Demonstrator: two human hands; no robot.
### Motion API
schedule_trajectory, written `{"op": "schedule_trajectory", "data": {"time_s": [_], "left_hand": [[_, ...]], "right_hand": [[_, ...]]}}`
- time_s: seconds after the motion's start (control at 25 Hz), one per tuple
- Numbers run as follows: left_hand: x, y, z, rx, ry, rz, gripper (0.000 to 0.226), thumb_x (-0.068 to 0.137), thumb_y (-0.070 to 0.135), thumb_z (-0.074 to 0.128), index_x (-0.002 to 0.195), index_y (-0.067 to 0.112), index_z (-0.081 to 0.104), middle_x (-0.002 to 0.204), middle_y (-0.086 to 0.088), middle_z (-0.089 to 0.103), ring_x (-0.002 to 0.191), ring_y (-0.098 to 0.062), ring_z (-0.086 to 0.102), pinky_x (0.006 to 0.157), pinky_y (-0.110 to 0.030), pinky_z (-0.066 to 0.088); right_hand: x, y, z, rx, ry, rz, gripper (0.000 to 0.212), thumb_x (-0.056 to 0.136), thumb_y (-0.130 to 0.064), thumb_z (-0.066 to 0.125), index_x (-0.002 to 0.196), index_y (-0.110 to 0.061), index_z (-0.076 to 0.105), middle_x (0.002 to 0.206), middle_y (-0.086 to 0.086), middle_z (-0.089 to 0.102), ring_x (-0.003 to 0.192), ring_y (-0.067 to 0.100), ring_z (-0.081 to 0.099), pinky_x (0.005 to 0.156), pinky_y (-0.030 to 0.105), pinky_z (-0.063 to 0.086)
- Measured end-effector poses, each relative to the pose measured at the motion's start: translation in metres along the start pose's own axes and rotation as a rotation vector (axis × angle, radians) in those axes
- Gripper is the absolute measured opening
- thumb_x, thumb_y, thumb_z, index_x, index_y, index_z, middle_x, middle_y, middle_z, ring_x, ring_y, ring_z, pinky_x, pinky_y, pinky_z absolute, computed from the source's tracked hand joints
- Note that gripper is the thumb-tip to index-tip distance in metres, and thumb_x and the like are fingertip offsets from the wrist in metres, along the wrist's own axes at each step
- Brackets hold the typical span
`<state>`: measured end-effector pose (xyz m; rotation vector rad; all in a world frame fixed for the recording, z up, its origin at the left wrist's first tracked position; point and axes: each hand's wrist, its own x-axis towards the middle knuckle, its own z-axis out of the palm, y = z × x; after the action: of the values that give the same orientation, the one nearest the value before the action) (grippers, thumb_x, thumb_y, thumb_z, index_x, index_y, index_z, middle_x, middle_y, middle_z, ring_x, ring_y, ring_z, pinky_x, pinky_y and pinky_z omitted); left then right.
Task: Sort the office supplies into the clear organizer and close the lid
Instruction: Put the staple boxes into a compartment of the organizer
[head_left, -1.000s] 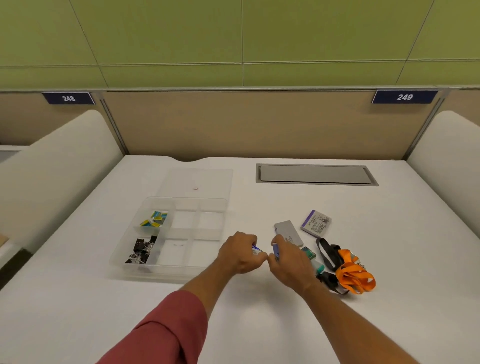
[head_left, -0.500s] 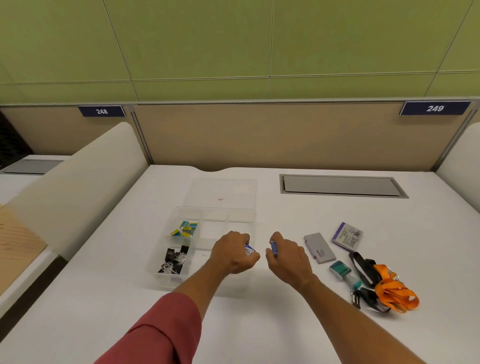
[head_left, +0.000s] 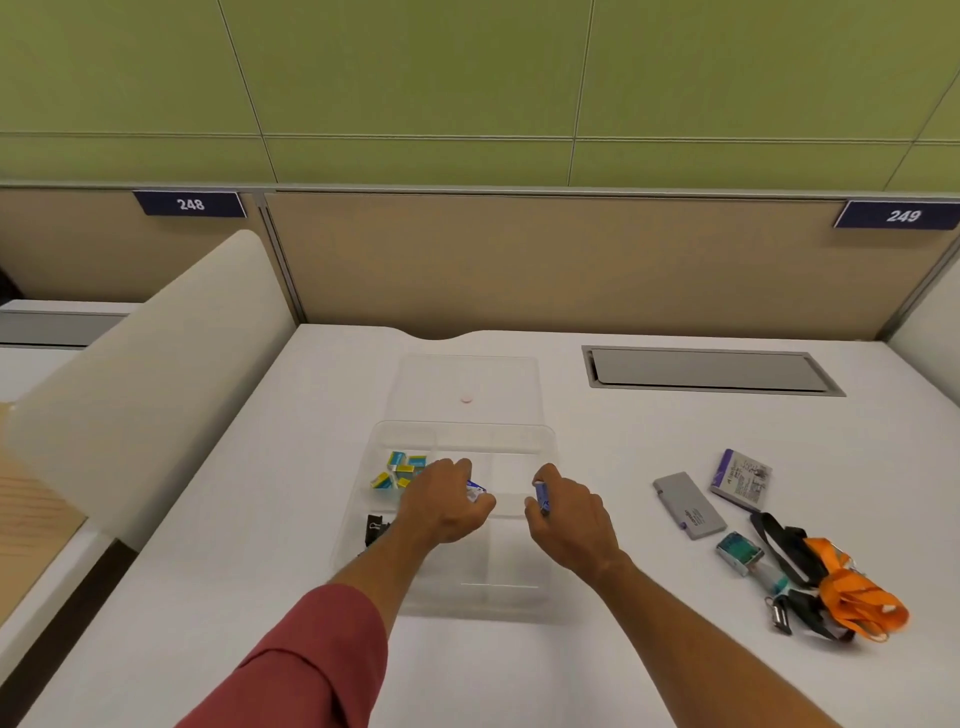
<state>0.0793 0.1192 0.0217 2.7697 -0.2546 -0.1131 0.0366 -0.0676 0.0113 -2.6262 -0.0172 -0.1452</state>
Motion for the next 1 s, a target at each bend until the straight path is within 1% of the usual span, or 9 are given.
{"op": "schedule_trajectory", "data": {"time_s": [0.08,0.2,0.32,0.52,0.68,0.84,1.0], "left_hand": [[0.008,-0.013,-0.003,-0.019,0.01,0.004,0.037,0.077,0.053,0.051,0.096,0.021,0.051,0.093,-0.002,0.058,0.084,-0.018,0.053,0.066,-0.03,0.045],[0.026,-0.025,-0.005,-0.041,0.006,0.057,0.037,0.078,0.049,0.054,0.098,0.019,0.048,0.094,-0.003,0.056,0.089,-0.02,0.055,0.072,-0.033,0.048],[0.045,-0.029,-0.001,-0.049,-0.014,0.105,0.039,0.079,0.045,0.058,0.103,0.015,0.051,0.1,-0.005,0.056,0.095,-0.022,0.053,0.077,-0.034,0.046],[0.071,-0.031,0.016,-0.054,-0.114,0.176,0.041,0.081,0.035,0.057,0.113,0.01,0.055,0.109,-0.009,0.056,0.106,-0.026,0.051,0.088,-0.036,0.045],[0.086,-0.034,0.024,-0.022,-0.243,0.221,0.048,0.085,0.028,0.055,0.129,0.009,0.051,0.122,-0.011,0.054,0.117,-0.026,0.049,0.098,-0.036,0.043],[0.09,-0.034,0.025,-0.023,-0.322,0.232,0.058,0.083,0.027,0.06,0.137,0.011,0.045,0.127,-0.01,0.051,0.119,-0.027,0.049,0.098,-0.035,0.045],[0.091,-0.033,0.026,0.013,-0.331,0.25,0.055,0.085,0.025,0.06,0.135,0.011,0.044,0.129,-0.011,0.047,0.119,-0.026,0.047,0.095,-0.038,0.048]], "right_hand": [[0.004,-0.006,0.007,0.004,0.008,0.016,0.015,0.091,-0.032,0.049,0.099,-0.021,0.048,0.077,0.001,0.062,0.065,0.021,0.058,0.061,0.033,0.048],[0.009,-0.014,0.015,0.02,0.028,0.047,0.013,0.091,-0.032,0.05,0.098,-0.021,0.047,0.075,-0.001,0.06,0.063,0.018,0.057,0.059,0.03,0.046],[0.012,-0.016,0.021,0.037,0.045,0.09,0.014,0.091,-0.032,0.051,0.098,-0.02,0.048,0.078,0.0,0.061,0.066,0.02,0.059,0.065,0.035,0.052],[0.015,-0.013,0.025,0.052,0.072,0.148,0.018,0.092,-0.032,0.052,0.103,-0.019,0.05,0.084,0.001,0.063,0.072,0.021,0.061,0.072,0.038,0.054],[0.018,-0.014,0.027,0.062,0.096,0.155,0.019,0.091,-0.032,0.053,0.104,-0.018,0.051,0.085,0.001,0.063,0.071,0.02,0.061,0.071,0.037,0.054],[0.02,-0.015,0.028,0.073,0.088,0.158,0.02,0.092,-0.033,0.054,0.105,-0.018,0.052,0.088,0.001,0.064,0.073,0.019,0.061,0.072,0.036,0.055],[0.023,-0.016,0.029,0.065,0.092,0.171,0.025,0.092,-0.034,0.053,0.112,-0.018,0.053,0.099,0.003,0.063,0.082,0.021,0.062,0.079,0.036,0.054]]}}
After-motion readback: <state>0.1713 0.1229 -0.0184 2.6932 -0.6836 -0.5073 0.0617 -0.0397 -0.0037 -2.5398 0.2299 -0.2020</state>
